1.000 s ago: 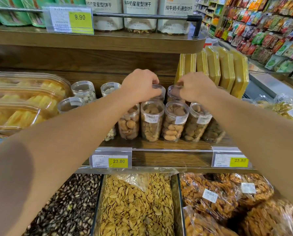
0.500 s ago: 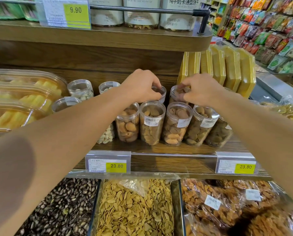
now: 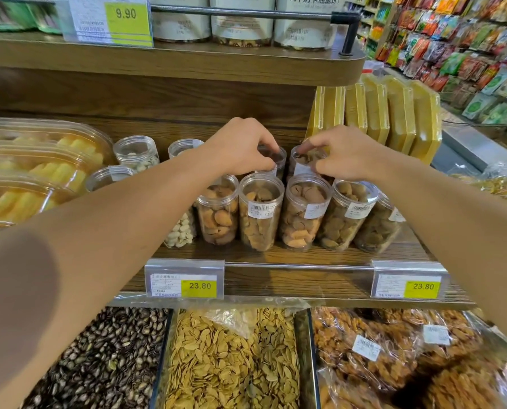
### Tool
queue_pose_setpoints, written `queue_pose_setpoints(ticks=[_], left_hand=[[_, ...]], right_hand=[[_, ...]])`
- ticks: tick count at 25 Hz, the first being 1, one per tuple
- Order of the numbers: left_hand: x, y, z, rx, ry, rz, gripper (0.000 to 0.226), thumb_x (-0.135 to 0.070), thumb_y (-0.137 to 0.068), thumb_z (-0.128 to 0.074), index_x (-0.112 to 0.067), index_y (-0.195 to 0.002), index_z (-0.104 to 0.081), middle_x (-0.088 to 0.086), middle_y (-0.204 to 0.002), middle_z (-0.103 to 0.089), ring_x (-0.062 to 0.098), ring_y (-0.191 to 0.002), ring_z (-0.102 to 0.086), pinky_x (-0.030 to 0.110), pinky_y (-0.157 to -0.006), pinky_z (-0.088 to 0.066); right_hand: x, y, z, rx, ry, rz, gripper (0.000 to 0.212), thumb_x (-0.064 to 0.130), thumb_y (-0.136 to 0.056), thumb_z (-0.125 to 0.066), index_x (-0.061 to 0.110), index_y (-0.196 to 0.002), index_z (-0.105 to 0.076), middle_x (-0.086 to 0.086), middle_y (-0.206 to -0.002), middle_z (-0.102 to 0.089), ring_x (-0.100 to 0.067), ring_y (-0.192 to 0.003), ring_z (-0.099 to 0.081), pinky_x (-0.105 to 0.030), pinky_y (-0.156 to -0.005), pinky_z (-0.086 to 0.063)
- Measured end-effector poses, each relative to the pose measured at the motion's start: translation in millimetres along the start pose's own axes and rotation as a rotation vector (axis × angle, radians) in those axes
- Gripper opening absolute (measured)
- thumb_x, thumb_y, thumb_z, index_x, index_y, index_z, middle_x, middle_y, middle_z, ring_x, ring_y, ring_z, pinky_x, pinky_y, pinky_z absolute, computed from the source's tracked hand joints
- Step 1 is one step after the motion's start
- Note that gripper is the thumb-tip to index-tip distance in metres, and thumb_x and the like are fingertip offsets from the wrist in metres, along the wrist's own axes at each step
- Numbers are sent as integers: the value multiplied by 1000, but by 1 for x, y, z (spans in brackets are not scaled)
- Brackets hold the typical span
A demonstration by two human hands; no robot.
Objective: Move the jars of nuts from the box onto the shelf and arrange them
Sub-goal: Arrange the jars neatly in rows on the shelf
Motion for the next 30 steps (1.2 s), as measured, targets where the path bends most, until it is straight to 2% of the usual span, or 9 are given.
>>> queue_pose_setpoints(ticks=[4, 10, 13, 16, 18, 22, 26, 28, 30], left_hand=[[-1, 2, 0, 8, 0, -18, 34, -32, -85, -69, -31, -119, -66, -6, -129, -61, 14, -121, -53, 32, -100, -42], [-4, 4, -1, 2, -7, -31, 36, -34, -86, -68, -30, -121, -65, -5, -130, -61, 16, -123, -52, 34, -102, -41], [-2, 19, 11, -56, 28, -1, 37, -37, -86, -65, -31, -123, -64, -5, -129, -61, 14, -115, -57, 29, -95, -42], [14, 54, 33, -137, 20, 54, 34, -34, -87, -61, -28, -120, -66, -8, -126, -63, 11, -113, -57, 24, -93, -38], [32, 84, 46, -166, -11, 94, 33, -33, -86, -60, -27, -119, -67, -7, -125, -64, 14, -113, -58, 26, -96, -39], [62, 132, 53, -193, -68, 123, 38, -39, -87, -60, -24, -122, -65, -1, -125, -65, 18, -117, -57, 33, -99, -42], [76, 156, 47, -136, -134, 110, 46, -46, -82, -65, -27, -124, -63, -2, -125, -63, 19, -116, -55, 39, -96, -46], [80, 160, 49, -100, -73, 81, 42, -35, -80, -70, -30, -121, -65, -5, -127, -62, 15, -119, -53, 37, -103, -41], [82, 159, 52, -82, -17, 63, 41, -25, -77, -71, -29, -117, -68, -8, -127, -61, 14, -122, -48, 32, -109, -29]], right_hand=[[-2, 0, -5, -67, 25, -12, 37, 38, -87, -67, 28, -123, -63, -2, -131, -58, -22, -120, -52, -26, -87, -35], [-1, 1, -3, -36, -10, -5, 38, 34, -89, -66, 28, -127, -62, -1, -132, -57, -21, -123, -49, -25, -88, -33], [9, 8, 1, -108, -63, -15, 35, 32, -91, -61, 26, -126, -62, 2, -134, -57, -18, -126, -49, -23, -89, -32], [38, 19, 4, -193, -103, 47, 30, 29, -91, -58, 24, -120, -66, 6, -126, -62, -12, -119, -53, -20, -89, -33], [68, 27, -3, -190, -99, 119, 28, 30, -91, -58, 24, -116, -68, 6, -119, -65, -10, -112, -55, -19, -87, -37], [123, 34, -27, -193, -13, 208, 33, 39, -88, -58, 23, -115, -68, 1, -114, -65, -19, -106, -59, -33, -86, -49], [149, 40, -55, -183, 169, 167, 43, 41, -84, -62, 21, -122, -61, -3, -120, -60, -27, -111, -54, -39, -81, -50], [152, 42, -60, -135, 141, 185, 47, 34, -80, -63, 23, -126, -61, -2, -126, -60, -27, -117, -51, -43, -91, -48], [150, 41, -58, -96, 60, 230, 55, 31, -70, -60, 23, -124, -64, -1, -126, -62, -27, -120, -51, -46, -101, -42]])
Point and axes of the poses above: each hand's wrist, its own y-axis away from the middle knuckle, its own z-axis out of the back of the hand, x = y × z, the point moved 4 cm from there along -y, towards the middle knuckle
